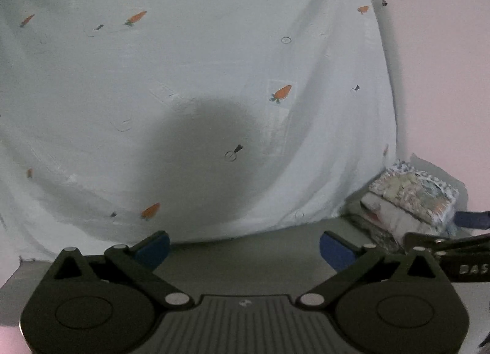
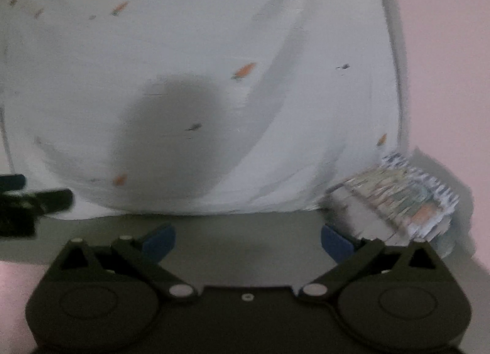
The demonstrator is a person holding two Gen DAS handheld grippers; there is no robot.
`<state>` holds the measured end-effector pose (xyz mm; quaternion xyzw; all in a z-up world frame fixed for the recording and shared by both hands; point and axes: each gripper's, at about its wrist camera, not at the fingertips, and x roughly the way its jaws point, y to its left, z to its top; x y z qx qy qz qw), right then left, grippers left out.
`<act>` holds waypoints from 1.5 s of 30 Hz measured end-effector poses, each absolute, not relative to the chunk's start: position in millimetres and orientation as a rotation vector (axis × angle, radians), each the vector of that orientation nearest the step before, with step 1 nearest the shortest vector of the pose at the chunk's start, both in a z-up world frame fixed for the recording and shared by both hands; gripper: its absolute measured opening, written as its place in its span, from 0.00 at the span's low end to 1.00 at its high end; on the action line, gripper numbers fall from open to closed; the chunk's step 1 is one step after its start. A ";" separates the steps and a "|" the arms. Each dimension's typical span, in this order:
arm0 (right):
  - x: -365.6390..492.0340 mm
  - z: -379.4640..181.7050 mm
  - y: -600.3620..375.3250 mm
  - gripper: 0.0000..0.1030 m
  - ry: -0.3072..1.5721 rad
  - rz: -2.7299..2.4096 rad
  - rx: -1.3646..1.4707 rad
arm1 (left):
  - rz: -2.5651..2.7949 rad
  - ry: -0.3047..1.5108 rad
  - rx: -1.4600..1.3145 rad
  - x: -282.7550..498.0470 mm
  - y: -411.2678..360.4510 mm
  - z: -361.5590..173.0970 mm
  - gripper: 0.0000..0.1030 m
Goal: Fold clothes
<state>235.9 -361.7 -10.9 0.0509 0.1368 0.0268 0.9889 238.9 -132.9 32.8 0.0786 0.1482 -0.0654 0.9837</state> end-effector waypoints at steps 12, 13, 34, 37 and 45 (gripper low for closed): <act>130.7 -1.7 -252.4 1.00 0.356 0.103 0.009 | -0.176 0.447 -0.018 142.2 -47.5 27.0 1.00; 124.5 -1.2 -247.6 1.00 0.363 0.091 -0.009 | -0.171 0.458 -0.030 134.1 -41.9 25.9 1.00; 17.2 -18.1 -223.4 1.00 0.451 0.093 -0.006 | -0.096 0.535 -0.019 27.7 -17.6 15.1 1.00; 10.7 -17.3 -222.9 1.00 0.438 0.097 -0.021 | -0.090 0.536 -0.013 22.2 -17.6 13.0 1.00; 3.8 -16.2 -221.7 1.00 0.432 0.107 -0.054 | -0.100 0.536 -0.023 16.3 -20.6 9.7 1.00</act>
